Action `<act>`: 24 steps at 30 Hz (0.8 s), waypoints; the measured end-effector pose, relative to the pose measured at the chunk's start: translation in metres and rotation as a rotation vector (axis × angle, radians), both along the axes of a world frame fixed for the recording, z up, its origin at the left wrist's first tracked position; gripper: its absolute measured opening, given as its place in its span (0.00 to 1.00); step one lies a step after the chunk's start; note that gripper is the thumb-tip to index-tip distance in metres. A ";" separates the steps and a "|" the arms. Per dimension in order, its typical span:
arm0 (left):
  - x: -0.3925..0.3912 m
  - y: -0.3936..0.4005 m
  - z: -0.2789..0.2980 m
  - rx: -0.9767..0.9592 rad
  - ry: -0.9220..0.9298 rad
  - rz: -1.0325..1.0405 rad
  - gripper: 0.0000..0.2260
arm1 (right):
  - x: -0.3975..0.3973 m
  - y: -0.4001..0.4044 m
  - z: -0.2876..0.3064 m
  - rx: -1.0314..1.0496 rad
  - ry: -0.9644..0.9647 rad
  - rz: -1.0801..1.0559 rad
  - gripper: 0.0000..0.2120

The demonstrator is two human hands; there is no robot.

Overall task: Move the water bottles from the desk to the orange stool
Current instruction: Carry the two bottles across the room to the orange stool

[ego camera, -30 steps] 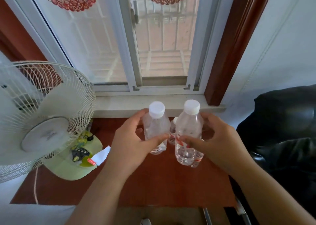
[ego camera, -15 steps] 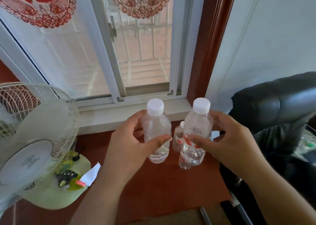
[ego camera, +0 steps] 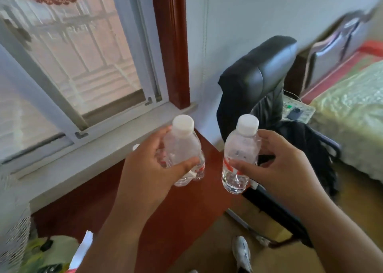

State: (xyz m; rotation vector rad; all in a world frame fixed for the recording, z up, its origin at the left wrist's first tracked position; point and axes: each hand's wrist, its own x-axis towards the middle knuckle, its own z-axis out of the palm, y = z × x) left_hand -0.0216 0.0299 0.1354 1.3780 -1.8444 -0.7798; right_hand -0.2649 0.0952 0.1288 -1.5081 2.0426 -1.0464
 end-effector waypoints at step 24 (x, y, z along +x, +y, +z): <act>-0.292 0.113 0.013 0.043 0.111 -0.921 0.37 | -0.161 0.271 0.011 -0.055 0.045 -0.805 0.36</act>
